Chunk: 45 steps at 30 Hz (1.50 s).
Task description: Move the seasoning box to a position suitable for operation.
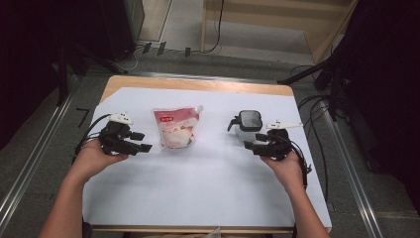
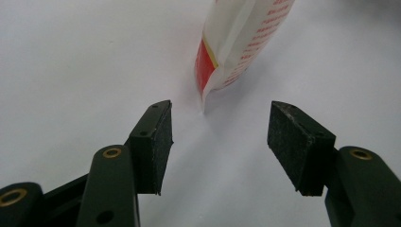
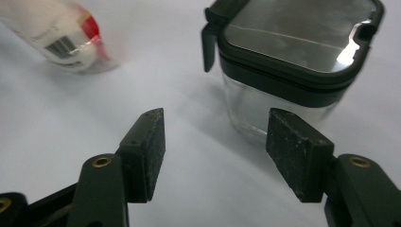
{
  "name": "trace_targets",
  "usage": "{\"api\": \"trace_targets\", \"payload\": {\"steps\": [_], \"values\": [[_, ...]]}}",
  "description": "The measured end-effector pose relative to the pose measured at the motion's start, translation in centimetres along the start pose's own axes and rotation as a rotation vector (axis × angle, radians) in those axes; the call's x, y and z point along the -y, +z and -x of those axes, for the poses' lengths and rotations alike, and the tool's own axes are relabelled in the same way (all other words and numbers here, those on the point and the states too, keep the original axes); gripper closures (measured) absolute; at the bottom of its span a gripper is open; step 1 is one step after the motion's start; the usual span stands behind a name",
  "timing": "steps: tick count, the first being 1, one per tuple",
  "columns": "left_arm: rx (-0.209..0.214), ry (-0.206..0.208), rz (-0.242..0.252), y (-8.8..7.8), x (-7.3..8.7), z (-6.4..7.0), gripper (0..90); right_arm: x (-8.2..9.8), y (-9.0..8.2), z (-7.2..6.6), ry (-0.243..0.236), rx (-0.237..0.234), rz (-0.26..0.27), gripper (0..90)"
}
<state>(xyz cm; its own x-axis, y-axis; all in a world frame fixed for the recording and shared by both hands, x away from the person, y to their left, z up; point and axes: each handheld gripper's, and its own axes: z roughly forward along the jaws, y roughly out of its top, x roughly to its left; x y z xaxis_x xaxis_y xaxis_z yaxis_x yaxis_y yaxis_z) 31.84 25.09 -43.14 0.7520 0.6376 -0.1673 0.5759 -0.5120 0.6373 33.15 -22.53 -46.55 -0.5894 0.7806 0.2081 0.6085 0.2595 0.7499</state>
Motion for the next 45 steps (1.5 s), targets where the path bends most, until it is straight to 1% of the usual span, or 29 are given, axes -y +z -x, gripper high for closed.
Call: {"api": "trace_targets", "payload": {"steps": [5, 6, 7, 8, 10, 11, 13, 14, 15, 16, 17, 18, 19, 20, 23, 24, 25, 26, 29, 31, 33, 34, 35, 36, 37, 40, 41, 43, 45], "values": [[0.002, -0.005, 0.009, -0.2, 0.0, 0.4, 40.4, -0.1, 0.0, 0.3, 0.001, 0.044, 0.019, 32.4], [0.006, -0.002, 0.012, -0.3, 0.0, 0.4, 40.2, -0.2, 0.0, 0.4, 0.009, 0.062, 0.028, 30.6], [-0.001, -0.004, 0.017, -0.3, 0.0, 0.5, 40.1, -0.2, 0.0, 0.6, 0.016, 0.072, 0.035, 28.7], [0.011, -0.004, 0.026, -0.5, -0.1, 0.6, 40.1, -0.3, 0.0, 0.6, 0.027, 0.082, 0.04, 26.0], [0.005, -0.006, 0.031, -0.7, -0.1, 0.8, 40.1, -0.4, 0.2, 0.7, 0.048, 0.104, 0.056, 16.7], [0.001, 0.001, 0.032, -0.8, -0.2, 0.9, 40.1, -0.5, 0.3, 0.8, 0.054, 0.117, 0.06, 12.8], [-0.001, 0.008, 0.031, -0.9, -0.3, 1.2, 40.1, -0.7, 0.8, 0.7, 0.065, 0.167, 0.064, 12.6], [0.004, 0.009, 0.028, -0.8, -0.2, 1.3, 40.1, -0.9, 1.3, 0.7, 0.073, 0.216, 0.057, 11.7], [0.004, 0.009, 0.028, -0.8, -0.2, 1.3, 40.1, -0.9, 1.3, 0.7, 0.073, 0.216, 0.057, 11.7], [0.004, 0.009, 0.025, -0.8, -0.2, 1.4, 40.1, -0.9, 1.4, 0.7, 0.081, 0.222, 0.061, 9.5], [0.005, 0.004, 0.021, -0.8, -0.2, 1.4, 40.0, -1.0, 1.6, 0.7, 0.093, 0.212, 0.059, 6.7], [0.004, -0.001, 0.019, -0.7, -0.2, 1.4, 40.0, -1.0, 1.7, 0.7, 0.09, 0.19, 0.068, 3.8], [0.005, -0.001, 0.021, -0.7, -0.2, 1.5, 40.1, -1.0, 1.7, 0.6, 0.094, 0.19, 0.077, 3.3], [0.007, -0.001, 0.018, -0.8, -0.2, 1.5, 40.2, -1.1, 1.9, 0.4, 0.085, 0.207, 0.093, 2.7], [0.012, 0.003, 0.021, -0.7, -0.2, 1.4, 40.2, -1.2, 2.3, 0.3, 0.092, 0.215, 0.097, 1.4], [0.011, 0.004, 0.019, -0.8, -0.3, 1.5, 40.1, -1.2, 2.6, 0.2, 0.092, 0.224, 0.091, 0.0], [0.009, 0.004, 0.02, -0.7, -0.3, 1.5, 40.1, -1.3, 2.9, 0.1, 0.099, 0.245, 0.094, 0.0], [0.011, 0.006, 0.021, -0.7, -0.3, 1.5, 40.1, -1.4, 3.2, 0.0, 0.108, 0.245, 0.111, 0.0], [0.013, 0.004, 0.021, -0.7, -0.3, 1.4, 40.2, -1.5, 3.8, 0.0, 0.12, 0.243, 0.118, 0.0], [0.011, 0.001, 0.02, -0.7, -0.2, 1.3, 40.2, -1.4, 4.5, -0.1, 0.115, 0.253, 0.105, 0.0], [0.006, 0.0, 0.02, -0.7, -0.2, 1.3, 40.1, -1.3, 5.4, -0.4, 0.093, 0.281, 0.088, 0.0], [0.012, -0.002, 0.02, -0.7, -0.1, 1.3, 40.1, -1.3, 5.7, -0.4, 0.084, 0.306, 0.087, 0.0], [0.01, -0.007, 0.02, -0.7, -0.1, 1.3, 40.1, -1.3, 6.4, -0.6, 0.101, 0.339, 0.115, 0.0], [0.011, -0.008, 0.019, -0.7, -0.1, 1.2, 40.1, -1.3, 6.4, -0.6, 0.101, 0.339, 0.115, 0.0], [0.008, -0.01, 0.017, -0.8, -0.1, 1.3, 40.0, -1.3, 6.8, -0.5, 0.138, 0.346, 0.146, 0.0], [0.006, -0.007, 0.022, -0.7, 0.0, 1.3, 40.0, -1.3, 7.2, -0.4, 0.154, 0.349, 0.15, 0.0], [0.006, -0.006, 0.015, -0.8, 0.0, 1.3, 40.0, -1.2, 7.5, -0.2, 0.155, 0.353, 0.146, 0.0], [0.008, -0.006, 0.013, -0.8, 0.1, 1.3, 40.0, -1.0, 7.9, 0.4, 0.176, 0.359, 0.139, 0.0], [0.008, -0.002, 0.01, -0.7, 0.1, 1.3, 40.0, -1.0, 8.0, 0.7, 0.173, 0.361, 0.142, 0.6]]}}
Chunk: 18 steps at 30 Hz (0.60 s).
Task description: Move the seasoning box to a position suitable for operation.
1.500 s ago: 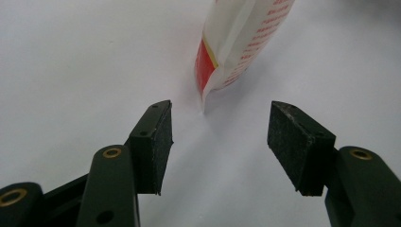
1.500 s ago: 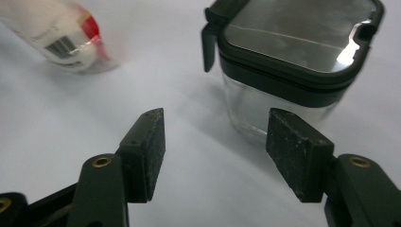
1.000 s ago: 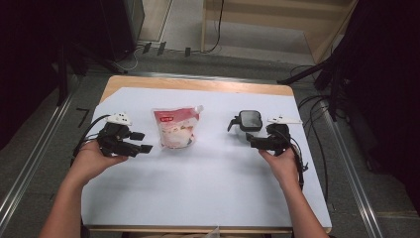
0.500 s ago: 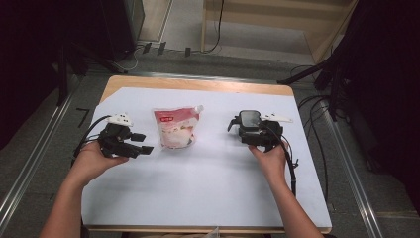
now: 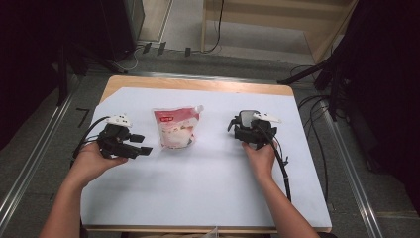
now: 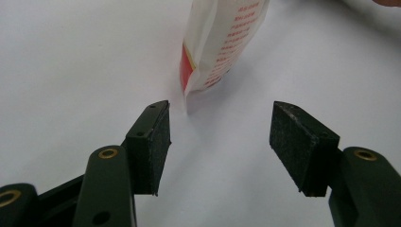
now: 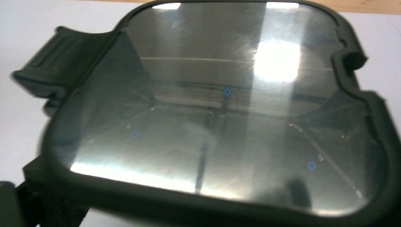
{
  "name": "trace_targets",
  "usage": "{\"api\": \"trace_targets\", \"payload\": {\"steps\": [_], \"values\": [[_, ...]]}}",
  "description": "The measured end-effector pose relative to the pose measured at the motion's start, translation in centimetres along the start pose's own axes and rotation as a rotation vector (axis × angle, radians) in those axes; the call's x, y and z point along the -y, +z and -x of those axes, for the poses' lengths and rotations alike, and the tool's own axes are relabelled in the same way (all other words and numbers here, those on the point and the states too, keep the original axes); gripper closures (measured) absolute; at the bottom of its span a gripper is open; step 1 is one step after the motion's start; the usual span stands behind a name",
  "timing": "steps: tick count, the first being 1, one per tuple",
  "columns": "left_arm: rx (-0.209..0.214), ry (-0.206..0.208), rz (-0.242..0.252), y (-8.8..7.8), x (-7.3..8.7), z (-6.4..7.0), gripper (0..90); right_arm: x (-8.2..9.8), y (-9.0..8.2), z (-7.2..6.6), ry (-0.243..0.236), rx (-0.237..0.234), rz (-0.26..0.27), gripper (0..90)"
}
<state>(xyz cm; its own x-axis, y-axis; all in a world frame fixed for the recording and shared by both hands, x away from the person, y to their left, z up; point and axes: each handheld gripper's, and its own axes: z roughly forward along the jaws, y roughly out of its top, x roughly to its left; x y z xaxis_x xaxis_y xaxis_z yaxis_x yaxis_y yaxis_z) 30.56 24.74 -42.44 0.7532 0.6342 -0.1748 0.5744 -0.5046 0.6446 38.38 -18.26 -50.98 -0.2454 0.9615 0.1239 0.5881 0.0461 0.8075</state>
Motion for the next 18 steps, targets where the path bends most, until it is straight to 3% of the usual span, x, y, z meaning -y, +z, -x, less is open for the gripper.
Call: {"api": "trace_targets", "payload": {"steps": [9, 18], "values": [[-0.003, -0.006, 0.004, 0.21, -0.04, 0.22, 40.0, -0.13, 0.04, -0.22, -0.031, -0.009, 0.046, 8.9], [-0.002, -0.003, 0.002, 0.4, -0.1, 0.36, 39.1, -0.28, -0.51, -0.15, -0.133, 0.023, 0.069, 14.6]]}}
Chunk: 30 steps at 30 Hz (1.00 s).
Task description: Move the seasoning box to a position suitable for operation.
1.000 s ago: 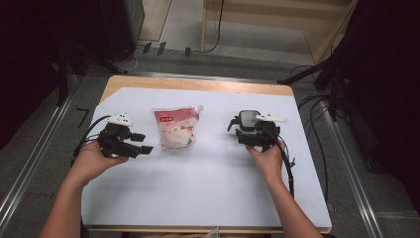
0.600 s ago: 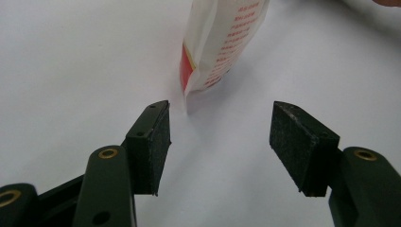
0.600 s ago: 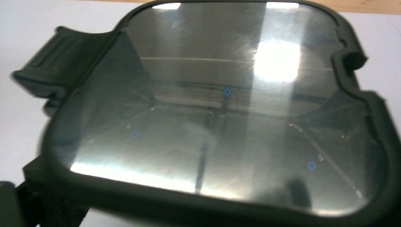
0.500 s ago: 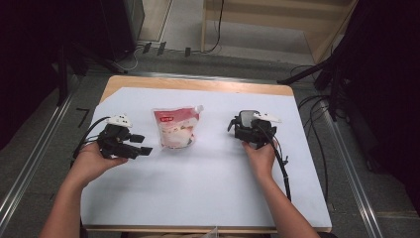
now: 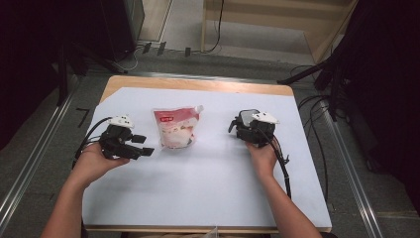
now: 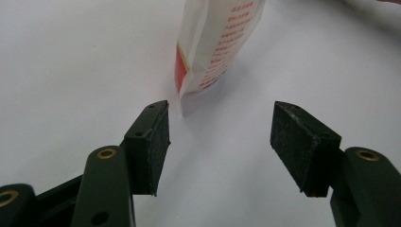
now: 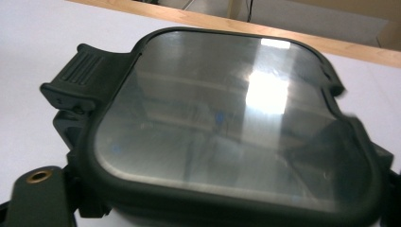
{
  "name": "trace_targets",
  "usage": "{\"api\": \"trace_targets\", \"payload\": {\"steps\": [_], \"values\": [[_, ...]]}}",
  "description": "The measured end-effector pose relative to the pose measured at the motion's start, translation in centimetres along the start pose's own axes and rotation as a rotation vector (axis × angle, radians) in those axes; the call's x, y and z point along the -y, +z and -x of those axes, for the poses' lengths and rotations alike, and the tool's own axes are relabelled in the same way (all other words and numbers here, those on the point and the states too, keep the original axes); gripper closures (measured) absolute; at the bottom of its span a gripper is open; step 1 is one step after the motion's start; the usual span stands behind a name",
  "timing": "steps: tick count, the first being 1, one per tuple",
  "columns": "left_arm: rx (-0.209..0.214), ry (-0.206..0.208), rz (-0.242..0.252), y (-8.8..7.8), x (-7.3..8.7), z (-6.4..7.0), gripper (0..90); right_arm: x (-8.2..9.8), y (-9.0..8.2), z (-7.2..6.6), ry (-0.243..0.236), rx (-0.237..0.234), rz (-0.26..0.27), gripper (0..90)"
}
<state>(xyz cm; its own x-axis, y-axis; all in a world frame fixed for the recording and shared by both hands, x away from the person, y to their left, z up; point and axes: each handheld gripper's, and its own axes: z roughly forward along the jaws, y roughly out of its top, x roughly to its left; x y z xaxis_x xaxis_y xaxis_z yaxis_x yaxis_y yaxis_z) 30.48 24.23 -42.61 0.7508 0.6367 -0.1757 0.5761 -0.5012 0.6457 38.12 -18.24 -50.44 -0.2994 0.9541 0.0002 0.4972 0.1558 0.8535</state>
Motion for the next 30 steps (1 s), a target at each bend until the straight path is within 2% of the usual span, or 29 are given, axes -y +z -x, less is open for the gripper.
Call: {"api": "trace_targets", "payload": {"steps": [5, 8, 13, 18, 23, 26, 30], "values": [[0.001, -0.001, 0.002, 0.0, 0.0, 0.0, 39.0, 0.0, -0.1, 0.3, 0.026, -0.017, -0.001, 14.7], [0.002, 0.001, 0.004, -0.1, 0.0, -0.1, 38.9, -0.3, -0.4, 0.3, 0.012, -0.015, 0.012, 14.8], [-0.001, 0.004, 0.008, -0.2, 0.0, -0.4, 38.5, -0.9, -1.5, 0.3, 0.03, -0.041, 0.03, 14.8], [0.005, 0.003, 0.01, -0.2, -0.1, -0.6, 38.4, -1.1, -2.9, -0.1, 0.008, -0.072, 0.033, 14.8], [0.022, 0.005, -0.008, -0.2, 0.0, -0.8, 40.2, -1.1, -4.4, -1.4, -0.012, -0.131, 0.031, 14.8], [0.025, -0.001, -0.002, -0.2, 0.0, -0.9, 40.2, -0.9, -5.3, -2.4, -0.015, -0.164, 0.028, 14.8], [0.027, 0.007, -0.002, -0.2, 0.0, -0.9, 40.2, -0.3, -6.3, -4.1, -0.055, -0.197, 0.022, 14.8]]}}
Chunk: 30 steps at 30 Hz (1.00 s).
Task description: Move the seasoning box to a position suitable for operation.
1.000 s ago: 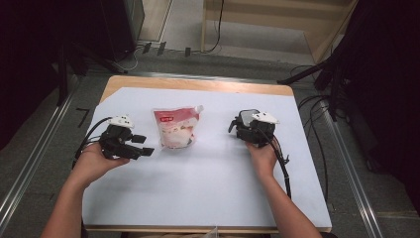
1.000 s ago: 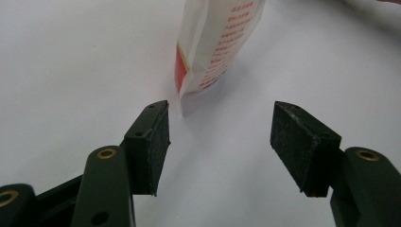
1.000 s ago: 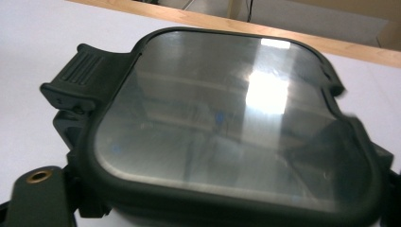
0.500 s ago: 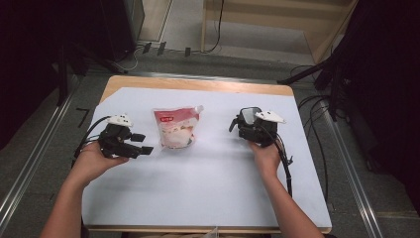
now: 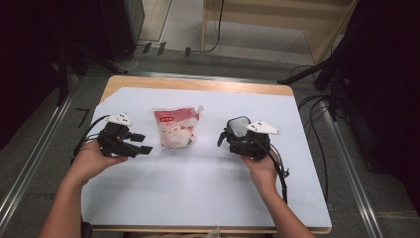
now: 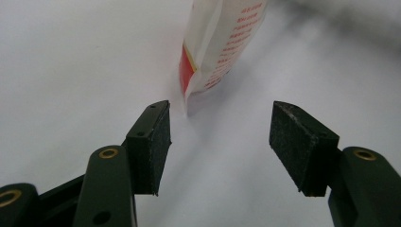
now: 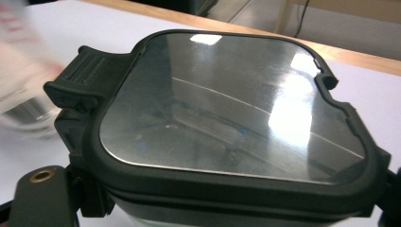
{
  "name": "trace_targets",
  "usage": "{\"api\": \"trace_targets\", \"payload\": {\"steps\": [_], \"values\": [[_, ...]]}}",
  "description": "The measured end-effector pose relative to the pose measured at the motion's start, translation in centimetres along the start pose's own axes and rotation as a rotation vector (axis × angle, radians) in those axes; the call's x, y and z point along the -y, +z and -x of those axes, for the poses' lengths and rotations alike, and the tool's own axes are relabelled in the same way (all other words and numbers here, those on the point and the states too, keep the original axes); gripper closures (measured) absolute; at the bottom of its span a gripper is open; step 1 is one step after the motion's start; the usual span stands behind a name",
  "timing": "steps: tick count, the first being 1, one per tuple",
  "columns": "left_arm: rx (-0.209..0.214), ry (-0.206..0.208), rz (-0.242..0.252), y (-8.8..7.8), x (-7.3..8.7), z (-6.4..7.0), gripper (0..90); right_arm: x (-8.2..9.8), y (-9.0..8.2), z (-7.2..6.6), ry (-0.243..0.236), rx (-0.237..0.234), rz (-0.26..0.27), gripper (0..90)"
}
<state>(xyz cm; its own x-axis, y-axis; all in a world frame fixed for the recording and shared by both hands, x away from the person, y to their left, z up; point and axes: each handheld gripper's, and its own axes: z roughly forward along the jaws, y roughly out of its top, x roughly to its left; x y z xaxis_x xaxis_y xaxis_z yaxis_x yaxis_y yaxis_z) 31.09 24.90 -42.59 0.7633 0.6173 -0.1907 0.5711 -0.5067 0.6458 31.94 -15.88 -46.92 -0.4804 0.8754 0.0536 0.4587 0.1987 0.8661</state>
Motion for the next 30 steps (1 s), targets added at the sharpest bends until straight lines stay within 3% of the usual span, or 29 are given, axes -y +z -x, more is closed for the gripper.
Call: {"api": "trace_targets", "payload": {"steps": [8, 12, 16, 19, 21, 24, 30], "values": [[0.003, -0.002, -0.001, 0.3, 0.1, 0.2, 40.4, 1.3, -0.1, -2.3, 0.001, -0.054, -0.033, 14.8], [0.021, -0.005, -0.008, 0.2, 0.4, 0.6, 41.1, 2.0, 0.0, -3.4, -0.028, -0.059, -0.039, 14.8], [0.032, -0.008, -0.005, 0.0, 0.8, 0.8, 42.4, 3.0, 0.2, -3.8, -0.023, -0.063, -0.074, 14.8], [0.04, -0.006, -0.001, 0.1, 0.7, 1.0, 43.1, 3.4, 0.0, -4.1, -0.031, -0.063, -0.058, 14.9], [0.042, 0.013, 0.004, 0.2, 0.6, 1.2, 42.9, 3.7, -0.2, -4.3, -0.021, -0.069, -0.05, 14.9], [0.067, 0.04, 0.004, 0.5, 0.5, 1.7, 42.7, 4.2, -0.4, -4.9, -0.048, -0.053, -0.033, 14.8], [0.064, 0.035, -0.01, 0.9, 0.3, 1.7, 41.6, 4.6, -0.5, -4.9, -0.029, -0.053, -0.039, 14.0]]}}
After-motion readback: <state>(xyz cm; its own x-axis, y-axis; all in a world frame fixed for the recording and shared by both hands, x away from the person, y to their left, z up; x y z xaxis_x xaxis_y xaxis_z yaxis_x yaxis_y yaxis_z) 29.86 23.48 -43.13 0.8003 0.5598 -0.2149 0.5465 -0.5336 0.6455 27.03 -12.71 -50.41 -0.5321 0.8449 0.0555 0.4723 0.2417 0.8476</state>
